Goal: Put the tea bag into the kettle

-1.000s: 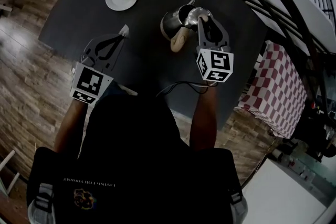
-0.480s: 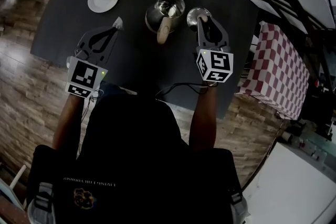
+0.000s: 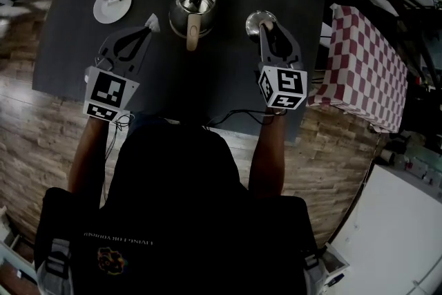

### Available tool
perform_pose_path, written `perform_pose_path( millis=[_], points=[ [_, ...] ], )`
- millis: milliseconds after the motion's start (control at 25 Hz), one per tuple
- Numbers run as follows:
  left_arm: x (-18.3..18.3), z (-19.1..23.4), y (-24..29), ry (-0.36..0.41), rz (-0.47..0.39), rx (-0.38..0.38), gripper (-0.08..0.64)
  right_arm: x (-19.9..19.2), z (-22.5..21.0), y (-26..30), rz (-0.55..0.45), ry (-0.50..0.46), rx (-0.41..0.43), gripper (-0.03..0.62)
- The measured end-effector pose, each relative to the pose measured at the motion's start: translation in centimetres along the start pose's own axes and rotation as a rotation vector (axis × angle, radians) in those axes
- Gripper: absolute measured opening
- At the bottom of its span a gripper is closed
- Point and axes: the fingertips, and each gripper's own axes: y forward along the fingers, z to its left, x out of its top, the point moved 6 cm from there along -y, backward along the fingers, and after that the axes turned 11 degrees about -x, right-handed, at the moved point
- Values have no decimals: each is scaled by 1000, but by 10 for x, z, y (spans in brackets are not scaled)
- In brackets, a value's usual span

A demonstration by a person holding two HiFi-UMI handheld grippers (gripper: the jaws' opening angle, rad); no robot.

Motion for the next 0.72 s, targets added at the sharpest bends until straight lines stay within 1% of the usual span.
perform_pose_path(
  millis=[320,720],
  points=[
    [12,-4,37,45,1,-58,9,-19,-29,-25,23,27,-76,106],
    [22,2,86,96,20,-85,9,-47,-62,-63,54,90,-178,106]
  ],
)
